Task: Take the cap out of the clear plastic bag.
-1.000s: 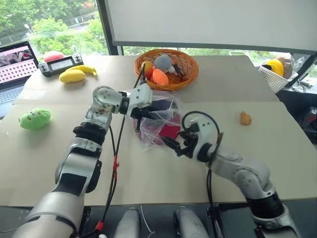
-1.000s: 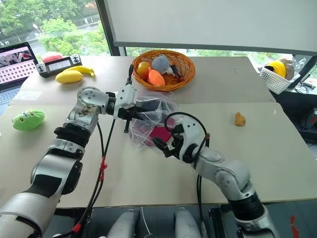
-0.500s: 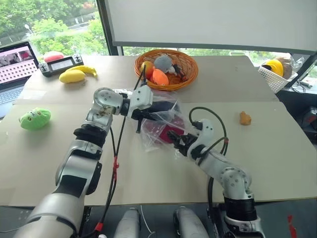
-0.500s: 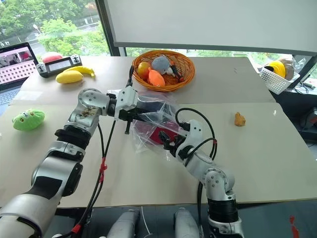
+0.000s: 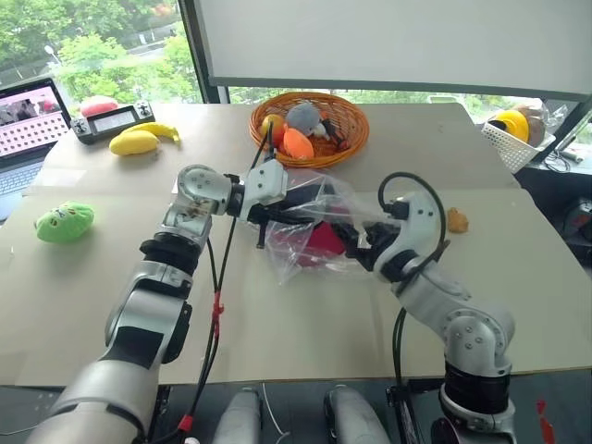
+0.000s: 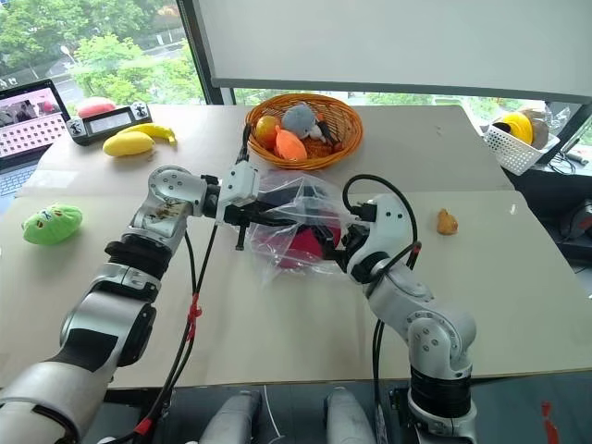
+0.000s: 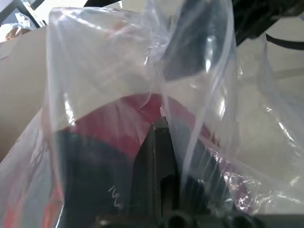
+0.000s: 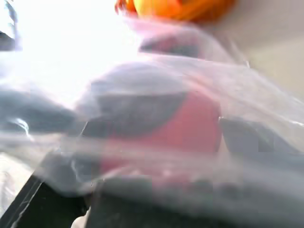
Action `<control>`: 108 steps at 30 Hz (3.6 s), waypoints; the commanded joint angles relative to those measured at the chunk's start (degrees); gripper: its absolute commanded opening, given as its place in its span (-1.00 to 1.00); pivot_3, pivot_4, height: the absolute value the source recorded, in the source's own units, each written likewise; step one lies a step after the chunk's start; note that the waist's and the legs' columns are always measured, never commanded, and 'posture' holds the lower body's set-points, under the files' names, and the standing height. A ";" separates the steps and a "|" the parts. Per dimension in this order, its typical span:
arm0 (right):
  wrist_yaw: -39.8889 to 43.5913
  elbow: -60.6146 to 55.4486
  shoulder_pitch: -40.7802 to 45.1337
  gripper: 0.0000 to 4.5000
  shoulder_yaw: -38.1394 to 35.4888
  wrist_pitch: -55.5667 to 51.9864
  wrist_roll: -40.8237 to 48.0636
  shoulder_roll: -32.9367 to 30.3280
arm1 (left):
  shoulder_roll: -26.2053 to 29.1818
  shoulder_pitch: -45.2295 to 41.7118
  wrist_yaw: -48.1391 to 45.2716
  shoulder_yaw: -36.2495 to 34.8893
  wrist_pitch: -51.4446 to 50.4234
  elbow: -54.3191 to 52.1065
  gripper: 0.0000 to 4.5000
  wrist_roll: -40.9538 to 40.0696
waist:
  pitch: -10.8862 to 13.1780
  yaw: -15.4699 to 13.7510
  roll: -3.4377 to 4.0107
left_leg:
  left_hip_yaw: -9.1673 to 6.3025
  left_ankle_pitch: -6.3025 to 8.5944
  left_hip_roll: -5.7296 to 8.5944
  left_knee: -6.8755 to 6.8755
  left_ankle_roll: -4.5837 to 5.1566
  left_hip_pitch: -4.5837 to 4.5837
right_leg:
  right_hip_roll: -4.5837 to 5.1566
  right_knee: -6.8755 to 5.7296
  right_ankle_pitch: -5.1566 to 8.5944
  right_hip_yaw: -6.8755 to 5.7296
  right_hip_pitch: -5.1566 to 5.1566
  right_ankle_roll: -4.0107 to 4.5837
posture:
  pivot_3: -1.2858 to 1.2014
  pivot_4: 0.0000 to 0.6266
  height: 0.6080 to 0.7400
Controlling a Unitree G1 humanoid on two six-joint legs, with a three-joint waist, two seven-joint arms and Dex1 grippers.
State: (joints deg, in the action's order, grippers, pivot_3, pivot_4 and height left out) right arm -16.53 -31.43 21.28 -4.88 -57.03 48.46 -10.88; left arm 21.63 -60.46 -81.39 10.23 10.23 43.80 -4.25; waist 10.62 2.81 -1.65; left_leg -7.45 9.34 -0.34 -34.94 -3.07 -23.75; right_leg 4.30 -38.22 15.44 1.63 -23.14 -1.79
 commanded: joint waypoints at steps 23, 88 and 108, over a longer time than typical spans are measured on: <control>5.81 18.23 0.14 1.00 -1.27 9.46 -11.74 15.95 | -0.11 -1.70 1.69 -0.08 2.29 0.29 -0.99 0.95 | 0.00 0.80 0.01 | 0.05 0.00 0.00 0.01 0.00 0.02 | 0.00 -0.07 -0.02 0.08 -0.03 0.04 | 0.03 -0.52 0.89; -34.14 -9.47 -21.53 -0.99 -6.26 16.68 59.04 8.12 | 0.53 16.66 16.74 5.54 -7.47 -23.96 -1.00 4.53 | 0.01 1.22 0.13 | 0.42 0.05 0.03 0.13 0.09 0.26 | -0.01 -0.15 0.02 0.73 -0.02 0.02 | 0.03 -0.52 0.89; -16.99 -9.00 -23.52 -0.99 -8.34 29.70 64.54 -2.43 | 0.23 15.79 17.12 5.67 -5.52 -21.78 -1.00 4.20 | 0.01 0.30 0.13 | 0.51 0.06 -0.03 0.10 0.10 0.28 | -0.10 0.12 0.16 0.81 0.09 -0.43 | 0.03 -0.52 0.89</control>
State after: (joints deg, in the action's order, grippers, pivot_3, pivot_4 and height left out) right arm -35.31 -36.72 -4.49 -11.79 -30.33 110.88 -14.59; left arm 21.80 -44.48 -64.05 15.69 4.07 22.19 -0.07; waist 10.63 3.11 -1.53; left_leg -6.95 9.40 -0.39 -34.82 -2.97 -23.45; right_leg 4.18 -38.11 15.60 2.44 -23.06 -2.22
